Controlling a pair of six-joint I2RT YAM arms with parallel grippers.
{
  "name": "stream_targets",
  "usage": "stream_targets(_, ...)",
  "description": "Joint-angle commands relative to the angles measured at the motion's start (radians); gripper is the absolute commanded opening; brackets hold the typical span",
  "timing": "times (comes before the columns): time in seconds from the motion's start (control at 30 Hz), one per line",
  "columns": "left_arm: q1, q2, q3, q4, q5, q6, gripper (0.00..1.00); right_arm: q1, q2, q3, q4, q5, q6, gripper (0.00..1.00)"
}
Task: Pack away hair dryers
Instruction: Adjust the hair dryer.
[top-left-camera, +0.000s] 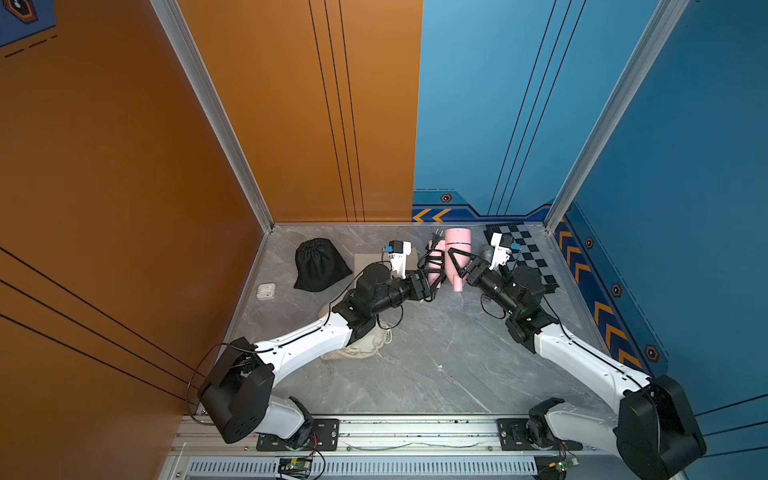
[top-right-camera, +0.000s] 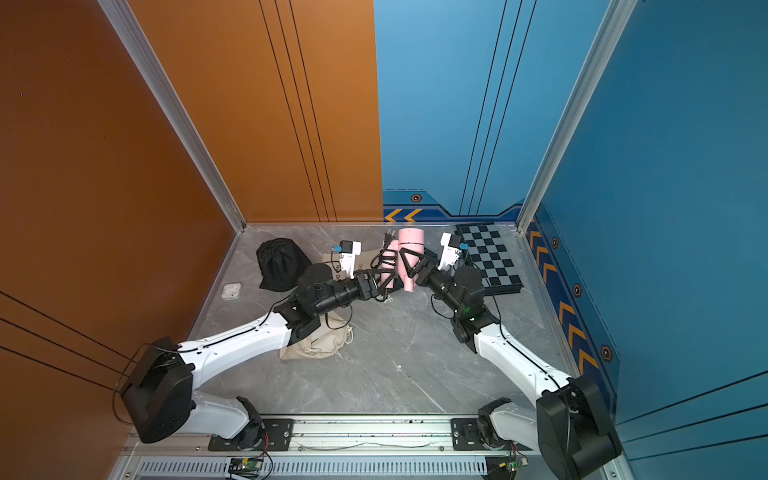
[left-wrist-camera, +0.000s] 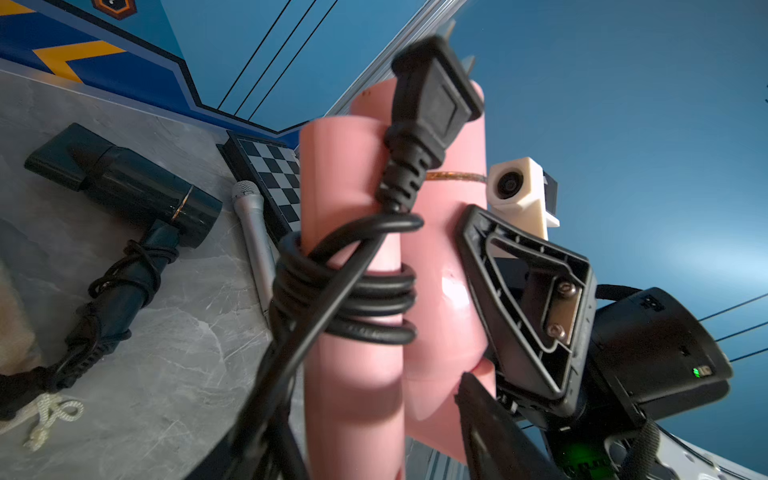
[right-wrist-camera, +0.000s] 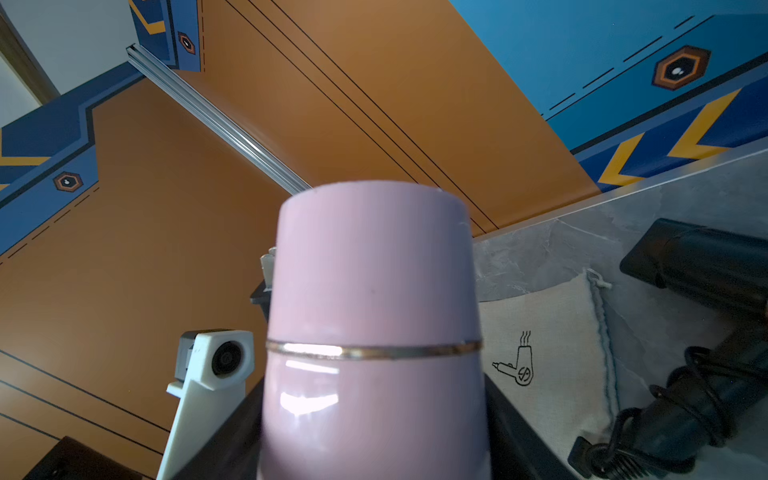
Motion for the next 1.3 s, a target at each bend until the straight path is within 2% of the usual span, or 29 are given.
stream_targets(0.0, -0.009, 0.019, -0.007, 0.047, -0.016, -0.014, 0.64, 0.011, -0.027, 0.013, 0.116, 0.047, 0.036, 0.28)
stream_targets(0.17, 0.000, 0.026, -0.012, 0.071, -0.025, -0.028, 0.54, 0.020, -0.022, 0.019, 0.134, 0.042, 0.046, 0.28)
stream_targets(0.27, 0.004, 0.033, -0.012, 0.098, -0.033, -0.035, 0.52, 0.023, -0.015, 0.019, 0.150, 0.037, 0.055, 0.28)
stream_targets(0.33, 0.006, 0.041, -0.007, 0.119, -0.034, -0.043, 0.46, 0.026, -0.007, 0.023, 0.158, 0.031, 0.061, 0.28)
stream_targets(0.47, 0.007, 0.056, 0.007, 0.140, -0.033, -0.047, 0.44, 0.031, 0.008, 0.030, 0.163, 0.022, 0.063, 0.28)
stream_targets(0.73, 0.014, 0.056, 0.015, 0.160, -0.031, -0.041, 0.25, 0.034, 0.021, 0.031, 0.159, 0.013, 0.062, 0.32)
stream_targets(0.83, 0.013, 0.046, 0.012, 0.161, -0.031, -0.027, 0.18, 0.034, 0.028, 0.035, 0.157, 0.002, 0.058, 0.37)
stream_targets(0.93, 0.016, 0.031, 0.007, 0.161, -0.030, -0.006, 0.08, 0.034, 0.033, 0.034, 0.151, -0.008, 0.050, 0.48)
stream_targets(1.1, 0.038, 0.011, -0.001, 0.151, -0.011, -0.001, 0.03, 0.035, 0.040, 0.028, 0.140, -0.019, 0.039, 0.64)
stream_targets(1.27, 0.052, -0.023, -0.002, 0.079, -0.002, 0.041, 0.03, 0.032, 0.033, 0.019, 0.120, -0.017, 0.025, 0.78)
